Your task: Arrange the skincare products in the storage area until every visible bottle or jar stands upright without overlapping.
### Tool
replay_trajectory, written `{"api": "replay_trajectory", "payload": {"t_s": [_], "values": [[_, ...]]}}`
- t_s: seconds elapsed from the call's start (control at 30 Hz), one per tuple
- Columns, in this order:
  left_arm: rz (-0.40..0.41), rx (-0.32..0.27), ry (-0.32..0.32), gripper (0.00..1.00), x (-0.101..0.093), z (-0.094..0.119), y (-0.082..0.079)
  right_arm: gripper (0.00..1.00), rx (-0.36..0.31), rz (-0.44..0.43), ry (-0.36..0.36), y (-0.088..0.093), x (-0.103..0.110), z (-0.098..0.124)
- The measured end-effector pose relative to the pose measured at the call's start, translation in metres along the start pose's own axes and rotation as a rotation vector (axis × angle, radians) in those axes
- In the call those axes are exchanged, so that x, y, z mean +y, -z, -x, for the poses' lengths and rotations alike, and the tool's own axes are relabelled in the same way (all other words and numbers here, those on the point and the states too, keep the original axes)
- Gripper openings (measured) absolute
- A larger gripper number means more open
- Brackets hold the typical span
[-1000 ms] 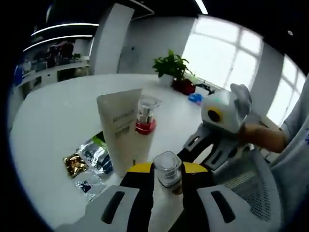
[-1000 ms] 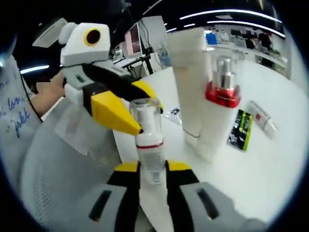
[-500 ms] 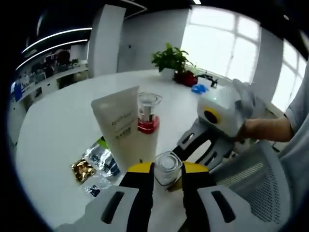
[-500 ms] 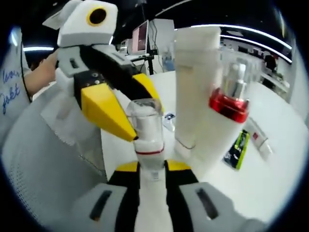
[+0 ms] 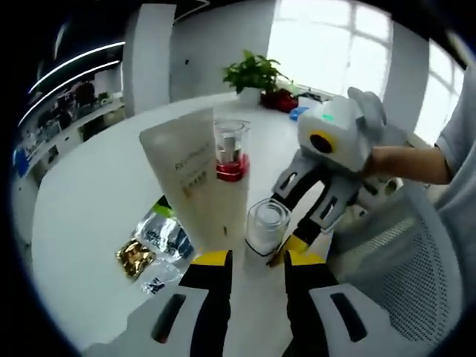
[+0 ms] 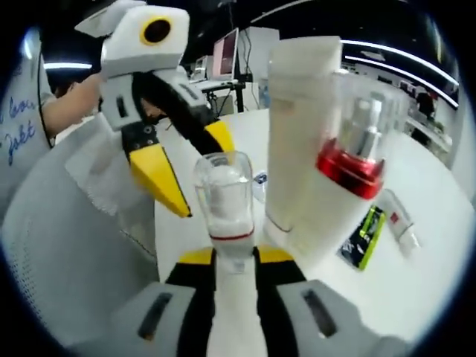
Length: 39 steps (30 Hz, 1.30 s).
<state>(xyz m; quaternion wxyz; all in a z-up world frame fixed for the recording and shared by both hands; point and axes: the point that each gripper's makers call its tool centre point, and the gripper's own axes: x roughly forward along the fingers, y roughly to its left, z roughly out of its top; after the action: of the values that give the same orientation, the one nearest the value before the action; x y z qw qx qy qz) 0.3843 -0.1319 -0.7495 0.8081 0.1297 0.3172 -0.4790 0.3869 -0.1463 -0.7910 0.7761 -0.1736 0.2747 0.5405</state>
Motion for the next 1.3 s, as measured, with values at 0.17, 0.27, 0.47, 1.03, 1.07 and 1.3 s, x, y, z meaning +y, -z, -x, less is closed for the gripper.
{"api": "replay_trajectory", "payload": {"t_s": [0.17, 0.27, 0.47, 1.03, 1.07, 1.3], "values": [[-0.011, 0.056, 0.004, 0.22, 0.001, -0.009, 0.011, 0.21, 0.002, -0.042, 0.008, 0.003, 0.002, 0.005], [-0.012, 0.066, 0.011, 0.21, 0.001, -0.013, 0.013, 0.21, 0.0, -0.061, 0.016, 0.004, 0.003, 0.008], [-0.017, 0.095, 0.029, 0.18, 0.001, -0.023, 0.016, 0.18, 0.024, -0.165, 0.067, 0.01, 0.0, 0.013], [0.028, 0.129, 0.053, 0.06, -0.004, -0.034, 0.022, 0.14, 0.046, -0.196, 0.09, 0.01, -0.002, 0.011], [0.022, 0.134, 0.057, 0.06, -0.005, -0.034, 0.024, 0.14, 0.046, -0.199, 0.089, 0.011, -0.003, 0.011], [0.028, 0.131, 0.052, 0.05, -0.003, -0.038, 0.021, 0.13, 0.047, -0.21, 0.099, 0.013, -0.009, 0.011]]}}
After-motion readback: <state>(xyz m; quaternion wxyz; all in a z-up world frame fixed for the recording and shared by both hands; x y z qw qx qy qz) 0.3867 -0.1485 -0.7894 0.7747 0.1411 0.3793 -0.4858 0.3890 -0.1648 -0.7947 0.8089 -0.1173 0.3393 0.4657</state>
